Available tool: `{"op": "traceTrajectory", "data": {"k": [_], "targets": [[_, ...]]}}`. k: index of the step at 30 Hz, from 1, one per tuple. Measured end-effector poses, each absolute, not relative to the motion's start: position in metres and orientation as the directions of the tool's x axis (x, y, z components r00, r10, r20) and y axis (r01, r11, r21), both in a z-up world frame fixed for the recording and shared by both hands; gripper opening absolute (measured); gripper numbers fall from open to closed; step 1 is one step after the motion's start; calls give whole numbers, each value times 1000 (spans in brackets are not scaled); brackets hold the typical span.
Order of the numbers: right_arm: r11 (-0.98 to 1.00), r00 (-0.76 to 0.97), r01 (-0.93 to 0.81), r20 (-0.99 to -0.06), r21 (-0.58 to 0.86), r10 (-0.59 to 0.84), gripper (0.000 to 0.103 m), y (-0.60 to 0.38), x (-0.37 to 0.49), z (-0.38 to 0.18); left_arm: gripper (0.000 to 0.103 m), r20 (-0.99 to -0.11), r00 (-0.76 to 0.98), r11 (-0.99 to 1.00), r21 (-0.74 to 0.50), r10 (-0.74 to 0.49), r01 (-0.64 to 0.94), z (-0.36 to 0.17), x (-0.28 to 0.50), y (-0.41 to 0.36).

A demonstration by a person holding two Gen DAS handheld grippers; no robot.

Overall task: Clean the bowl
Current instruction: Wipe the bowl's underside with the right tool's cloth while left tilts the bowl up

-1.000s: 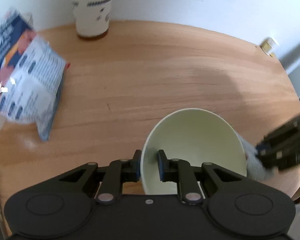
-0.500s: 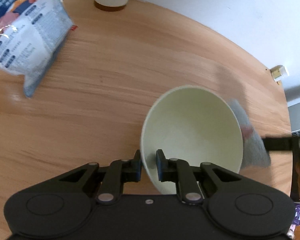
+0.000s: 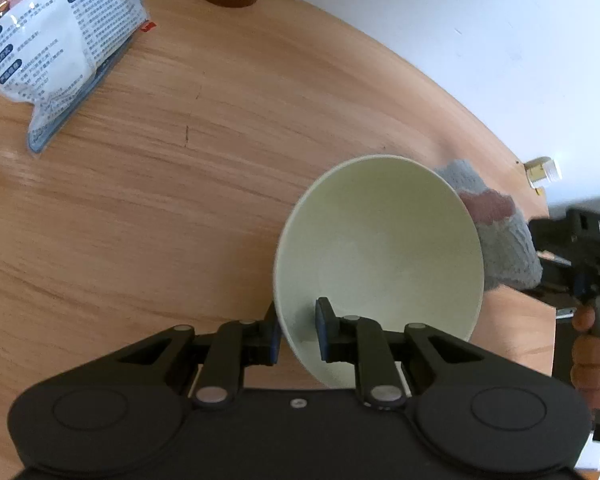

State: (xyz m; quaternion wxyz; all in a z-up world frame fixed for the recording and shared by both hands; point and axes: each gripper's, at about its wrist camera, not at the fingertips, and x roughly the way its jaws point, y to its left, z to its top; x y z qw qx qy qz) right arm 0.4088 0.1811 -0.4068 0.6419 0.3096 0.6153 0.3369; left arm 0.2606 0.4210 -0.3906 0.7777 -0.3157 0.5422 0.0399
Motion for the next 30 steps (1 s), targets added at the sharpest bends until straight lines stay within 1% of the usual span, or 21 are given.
{"op": "traceTrajectory", "data": {"k": [3,9,14,17,18,20,24,27,30], "targets": [[569,6,-26,-569,822,822,19,184,410,-411,18,-864,416,786,-459,-285,-414,-393,258,424],[604,-8,-5,-604,797,797,19,201,412,-426,17,-855,434,775,-471,-284,-420,-396,253,427],[636,-32,-10,-636,771,771,19,211,413,-429,18,-858,433,793,-458,-276,-401,-397,253,426],[621,-44,-59,-623,782,781,20,223,415,-416,18,-862,429,806,-447,-271,-389,-396,254,425],[600,-64,-91,-606,795,793,20,234,415,-407,19,-863,427,811,-442,-269,-383,-396,254,425],[601,-94,-148,-616,785,782,20,251,413,-399,19,-865,425,818,-435,-265,-376,-395,254,424],[629,-128,-240,-666,740,735,20,275,407,-389,20,-869,422,828,-425,-260,-365,-393,254,421],[632,-139,-267,-679,727,721,20,271,405,-387,21,-871,419,836,-418,-257,-357,-392,254,419],[660,-140,-256,-702,706,698,20,252,403,-390,21,-873,417,843,-410,-253,-349,-391,254,417]]}}
